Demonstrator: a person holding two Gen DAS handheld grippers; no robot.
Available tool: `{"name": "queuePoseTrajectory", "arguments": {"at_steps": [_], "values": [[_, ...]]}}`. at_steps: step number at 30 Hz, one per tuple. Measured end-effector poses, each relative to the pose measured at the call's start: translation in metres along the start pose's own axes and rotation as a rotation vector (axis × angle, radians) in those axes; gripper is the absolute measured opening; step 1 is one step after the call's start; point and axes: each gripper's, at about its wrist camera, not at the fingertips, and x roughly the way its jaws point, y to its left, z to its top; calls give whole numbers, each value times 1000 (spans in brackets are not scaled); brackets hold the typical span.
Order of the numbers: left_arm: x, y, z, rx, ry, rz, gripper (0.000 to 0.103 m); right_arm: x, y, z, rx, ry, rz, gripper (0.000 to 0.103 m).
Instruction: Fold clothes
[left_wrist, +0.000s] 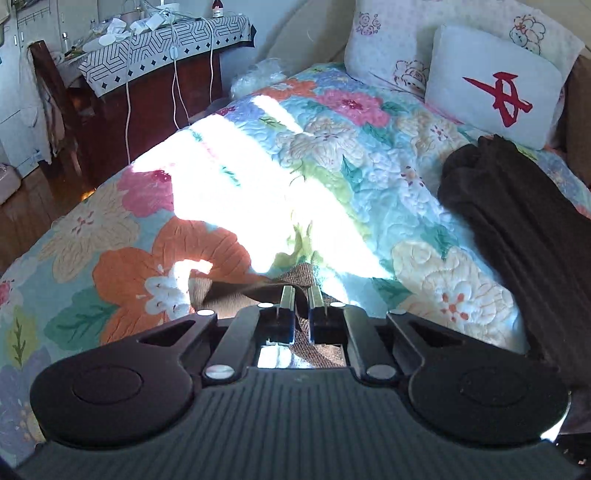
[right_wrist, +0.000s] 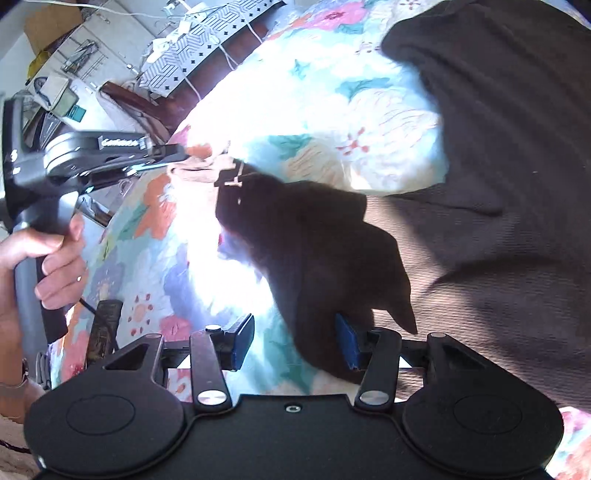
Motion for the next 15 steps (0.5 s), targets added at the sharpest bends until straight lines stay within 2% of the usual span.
{"name": "queuePoseTrajectory", "arguments": {"at_steps": [1, 2, 3, 5, 7, 9, 14, 15], "values": [[-1, -3, -1, 3, 5, 6, 12, 0, 3, 0, -9, 2, 7, 55], [-2, -5, -2, 9, 9, 7, 21, 0, 6, 0, -17, 4, 13, 55], [-3, -7, -1, 18, 11, 2, 37, 0, 7, 0, -21, 3, 19, 55], [-5, -9, 0, 30, 14, -4, 53, -2, 8, 3, -14, -6, 27, 55], [-1, -8, 1, 15, 23, 6, 58, -2, 8, 8, -7, -23, 20, 55], [8, -2, 3, -22, 49, 28, 69, 2, 12, 12, -19, -40, 2, 55], [31, 14, 3, -87, 117, 57, 69, 17, 19, 20, -29, -71, -27, 55], [33, 15, 2, -86, 116, 54, 63, 18, 19, 21, -25, -76, -25, 53]]}}
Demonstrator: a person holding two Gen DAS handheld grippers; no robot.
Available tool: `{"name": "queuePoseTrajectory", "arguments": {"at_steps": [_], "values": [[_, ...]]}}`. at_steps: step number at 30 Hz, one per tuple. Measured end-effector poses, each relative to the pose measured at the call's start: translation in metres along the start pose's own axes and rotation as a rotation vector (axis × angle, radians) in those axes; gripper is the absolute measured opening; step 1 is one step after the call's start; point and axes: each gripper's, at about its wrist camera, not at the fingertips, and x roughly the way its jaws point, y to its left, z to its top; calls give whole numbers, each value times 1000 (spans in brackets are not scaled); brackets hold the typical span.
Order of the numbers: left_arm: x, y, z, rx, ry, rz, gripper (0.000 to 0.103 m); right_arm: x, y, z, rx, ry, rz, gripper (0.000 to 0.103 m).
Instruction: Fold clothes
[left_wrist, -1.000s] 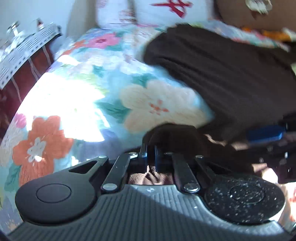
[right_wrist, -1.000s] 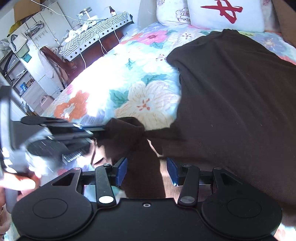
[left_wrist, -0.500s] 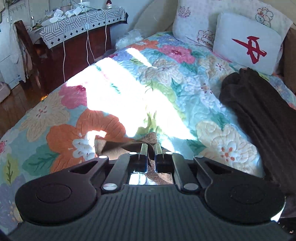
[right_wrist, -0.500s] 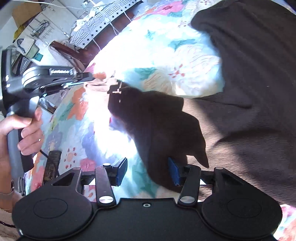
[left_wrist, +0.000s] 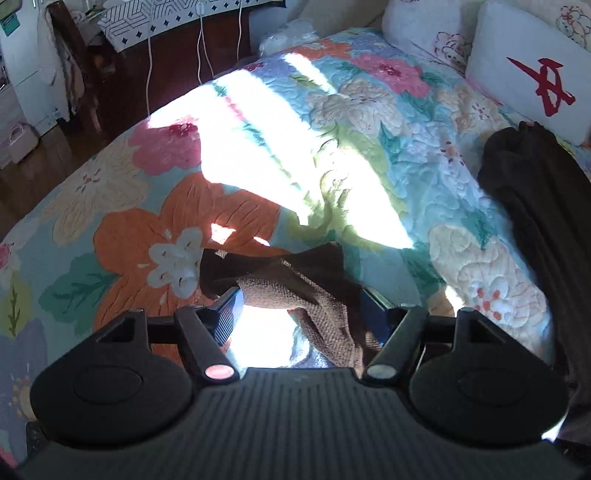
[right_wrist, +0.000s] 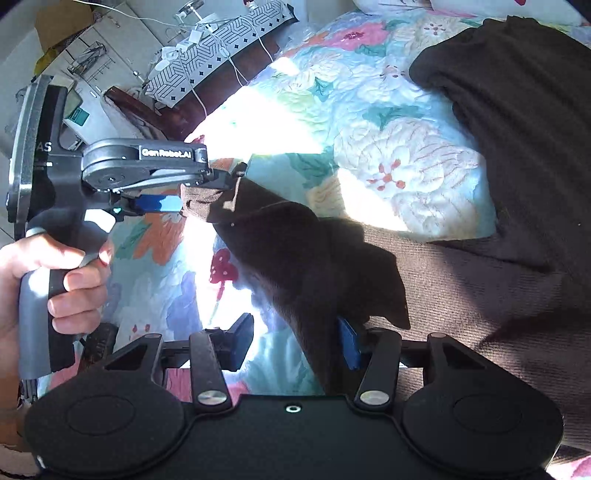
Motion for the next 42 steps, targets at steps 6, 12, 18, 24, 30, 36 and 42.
{"name": "queuePoseTrajectory", "arguments": {"at_steps": [6, 12, 18, 24, 30, 36, 42], "values": [[-12, 3, 3, 50, -19, -46, 10, 8, 15, 4, -54, -17, 6, 8], [-30, 33, 9, 13, -55, 47, 10, 3, 41, -10, -184, 5, 20, 8], [-13, 34, -9, 31, 50, 134, 15, 6, 27, -21, -108, 71, 48, 13], [-58, -14, -5, 165, -11, 77, 59, -47, 16, -13, 26, -11, 66, 32], [-107, -77, -16, 349, -46, -87, 71, -126, 15, -9, 53, -119, -43, 43], [-140, -119, -36, 442, -23, -218, 73, -206, 5, -22, 81, -270, -246, 56], [-172, -151, -49, 517, -48, -309, 80, -272, -10, -49, 206, -371, -312, 59]]}}
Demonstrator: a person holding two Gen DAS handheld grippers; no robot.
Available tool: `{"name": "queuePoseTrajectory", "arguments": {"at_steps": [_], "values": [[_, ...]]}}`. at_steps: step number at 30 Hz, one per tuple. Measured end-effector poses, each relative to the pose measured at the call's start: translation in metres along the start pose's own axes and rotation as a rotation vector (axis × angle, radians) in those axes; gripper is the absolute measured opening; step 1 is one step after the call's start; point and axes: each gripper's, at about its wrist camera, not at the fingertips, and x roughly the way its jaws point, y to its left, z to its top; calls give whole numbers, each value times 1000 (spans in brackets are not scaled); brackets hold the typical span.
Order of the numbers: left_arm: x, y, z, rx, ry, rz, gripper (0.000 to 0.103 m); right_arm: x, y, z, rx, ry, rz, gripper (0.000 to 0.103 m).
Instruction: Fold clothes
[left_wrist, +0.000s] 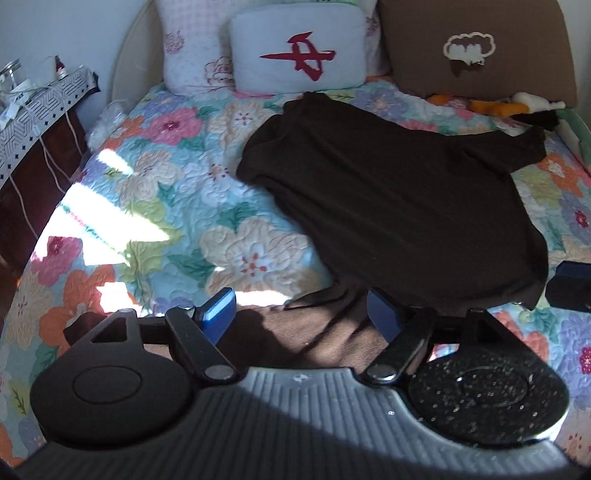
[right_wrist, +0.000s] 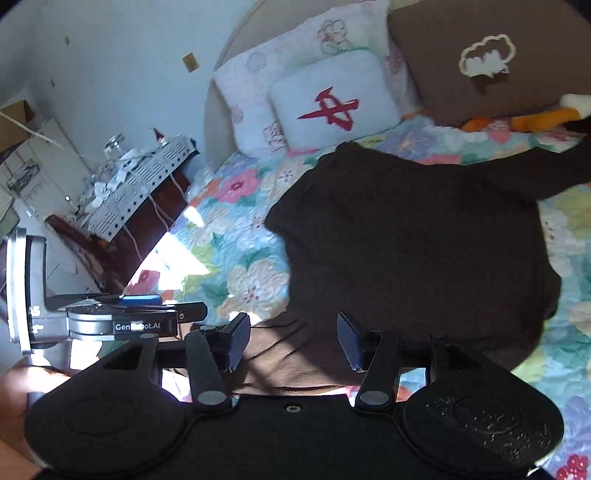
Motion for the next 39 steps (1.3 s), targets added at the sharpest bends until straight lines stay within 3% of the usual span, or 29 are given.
{"name": "queuePoseTrajectory", "arguments": {"at_steps": [7, 12, 15, 19, 28, 39], "values": [[-15, -35, 3, 49, -7, -66, 81, -42, -15, -4, 20, -10, -133, 63], [-23, -52, 4, 69, -3, -106, 84, -62, -19, 3, 47, 1, -143, 64], [-24, -59, 9, 67, 2, -141, 84, -79, -18, 6, 34, -25, -150, 70], [-27, -73, 17, 102, -18, -129, 85, -89, -19, 9, 3, -66, -204, 84], [-33, -103, 16, 135, -28, -154, 92, -78, -19, 3, -57, -80, -283, 84], [-18, -121, 12, 183, 19, -95, 102, -71, -33, -2, -40, -79, -296, 85]]}}
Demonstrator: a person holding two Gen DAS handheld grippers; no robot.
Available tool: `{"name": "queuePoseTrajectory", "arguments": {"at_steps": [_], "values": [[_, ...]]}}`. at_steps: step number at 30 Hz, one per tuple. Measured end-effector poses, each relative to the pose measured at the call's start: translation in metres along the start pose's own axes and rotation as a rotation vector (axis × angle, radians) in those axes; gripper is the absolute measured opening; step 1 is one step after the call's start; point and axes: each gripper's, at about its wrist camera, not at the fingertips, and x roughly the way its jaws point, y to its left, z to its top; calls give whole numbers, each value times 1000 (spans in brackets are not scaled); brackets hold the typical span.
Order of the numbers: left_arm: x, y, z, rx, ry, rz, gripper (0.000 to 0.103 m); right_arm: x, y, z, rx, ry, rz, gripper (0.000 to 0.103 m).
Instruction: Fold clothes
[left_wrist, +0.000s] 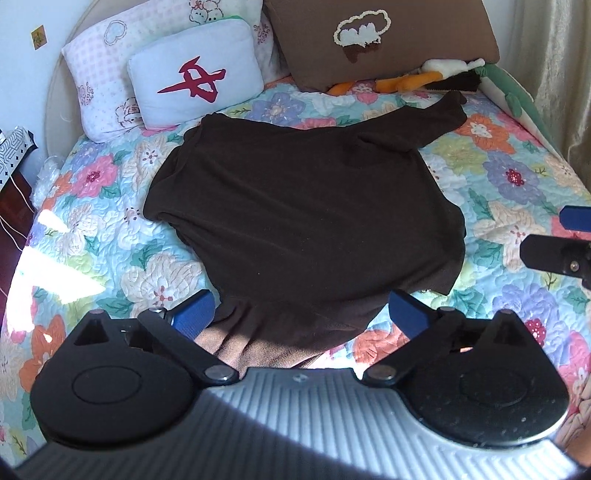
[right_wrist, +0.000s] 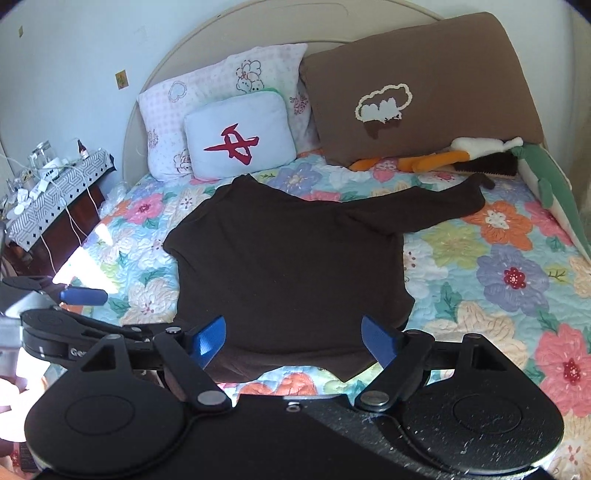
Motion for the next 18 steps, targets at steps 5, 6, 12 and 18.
{"name": "queuePoseTrajectory", "arguments": {"at_steps": [5, 6, 12, 18], "values": [[2, -6, 0, 20, 9, 2, 103, 1, -3, -1, 7, 5, 0, 85], [2, -7, 0, 22, 12, 4, 103, 1, -3, -2, 10, 7, 2, 85], [5, -7, 0, 17, 26, 1, 103, 6, -5, -4, 18, 24, 6, 85], [8, -8, 0, 14, 36, 6, 103, 6, -9, -6, 30, 31, 6, 85]]}}
